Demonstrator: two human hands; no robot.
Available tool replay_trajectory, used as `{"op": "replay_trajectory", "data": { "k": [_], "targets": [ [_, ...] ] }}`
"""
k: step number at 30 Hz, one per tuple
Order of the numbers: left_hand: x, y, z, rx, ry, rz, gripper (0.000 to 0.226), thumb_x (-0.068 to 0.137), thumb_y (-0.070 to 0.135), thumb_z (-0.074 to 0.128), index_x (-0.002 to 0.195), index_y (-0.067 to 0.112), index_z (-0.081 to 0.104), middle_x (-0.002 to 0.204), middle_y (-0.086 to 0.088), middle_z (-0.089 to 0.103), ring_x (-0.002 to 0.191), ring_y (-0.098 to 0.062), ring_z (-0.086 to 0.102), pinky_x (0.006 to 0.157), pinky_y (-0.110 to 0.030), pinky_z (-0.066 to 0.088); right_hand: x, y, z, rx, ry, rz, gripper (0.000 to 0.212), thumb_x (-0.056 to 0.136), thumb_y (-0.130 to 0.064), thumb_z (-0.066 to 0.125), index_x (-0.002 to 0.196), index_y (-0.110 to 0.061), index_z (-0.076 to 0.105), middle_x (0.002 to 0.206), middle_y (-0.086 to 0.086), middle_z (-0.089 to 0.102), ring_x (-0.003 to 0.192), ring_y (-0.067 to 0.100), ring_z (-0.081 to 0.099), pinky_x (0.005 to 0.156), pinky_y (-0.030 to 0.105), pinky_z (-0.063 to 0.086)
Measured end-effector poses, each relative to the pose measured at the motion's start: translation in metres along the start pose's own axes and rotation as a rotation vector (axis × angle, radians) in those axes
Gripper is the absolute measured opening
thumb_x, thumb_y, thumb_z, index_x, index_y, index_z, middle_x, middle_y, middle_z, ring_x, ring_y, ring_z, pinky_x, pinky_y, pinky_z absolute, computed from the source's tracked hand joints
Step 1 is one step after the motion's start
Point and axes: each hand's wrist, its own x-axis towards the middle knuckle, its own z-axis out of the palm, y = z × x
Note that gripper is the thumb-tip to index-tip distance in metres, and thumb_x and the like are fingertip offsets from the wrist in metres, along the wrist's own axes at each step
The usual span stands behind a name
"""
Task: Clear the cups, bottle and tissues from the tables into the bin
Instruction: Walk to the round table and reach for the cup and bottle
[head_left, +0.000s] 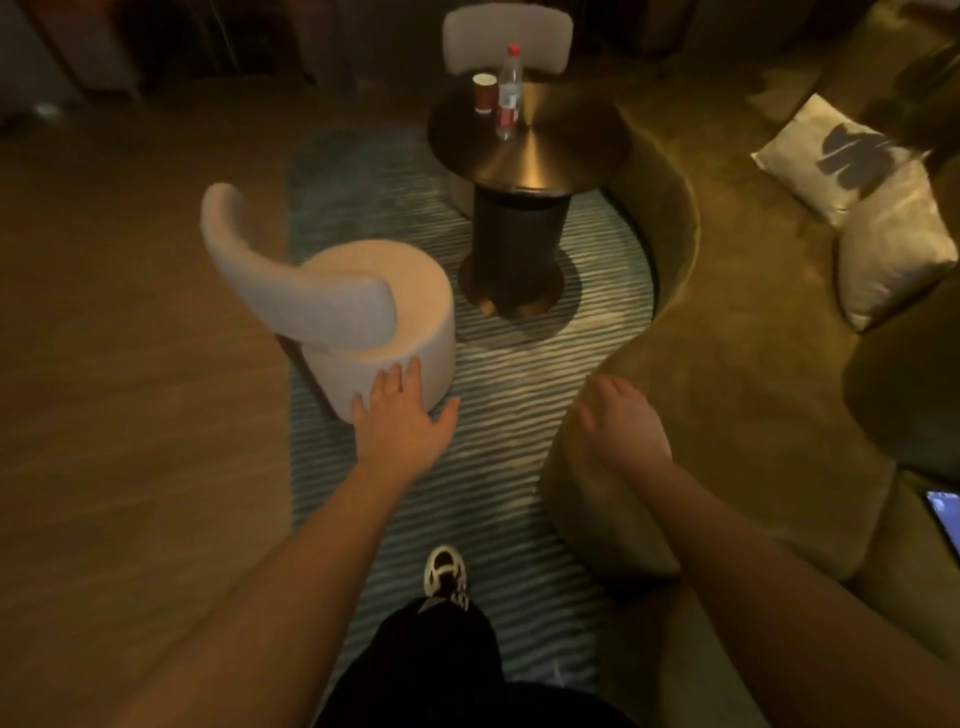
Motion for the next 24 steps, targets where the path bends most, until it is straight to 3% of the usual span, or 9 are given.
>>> {"op": "replay_trajectory", "data": {
  "k": [9, 16, 24],
  "targets": [
    [0.259, 0.066, -0.027, -0.035, -0.091, 0.046, 0.078, 0.086, 0.065, 0.028, 0.149, 0.024, 0.008, 0.157, -0.004, 0.016, 0.142, -0.024, 0.012, 0.112, -0.053, 0.012, 0.243, 0.015, -0.018, 0.042, 0.008, 0.093, 0.047, 0.094, -0.032, 0.052, 0.135, -0.01, 0.049, 0.137, 0.01, 0.05, 0.126, 0.027, 0.045, 0.102, 0.038, 0.039],
    [0.494, 0.121, -0.005, -0.005, 0.078, -0.012, 0.077, 0.087, 0.062, 0.036, 0.149, 0.021, 0.015, 0.155, -0.004, 0.022, 0.142, -0.021, 0.016, 0.112, -0.05, 0.015, 0.514, 0.051, -0.008, 0.057, 0.029, 0.044, 0.048, 0.095, -0.034, 0.048, 0.138, -0.014, 0.044, 0.142, 0.005, 0.046, 0.13, 0.022, 0.041, 0.107, 0.04, 0.036],
    [0.727, 0.187, -0.014, -0.029, 0.092, -0.13, 0.079, 0.086, 0.061, 0.04, 0.149, 0.021, 0.015, 0.155, -0.003, 0.023, 0.142, -0.019, 0.016, 0.113, -0.049, 0.013, 0.781, 0.077, -0.039, 0.034, -0.05, -0.034, 0.047, 0.094, -0.032, 0.049, 0.136, -0.013, 0.045, 0.141, 0.006, 0.045, 0.128, 0.025, 0.042, 0.104, 0.038, 0.036]
  ]
}}
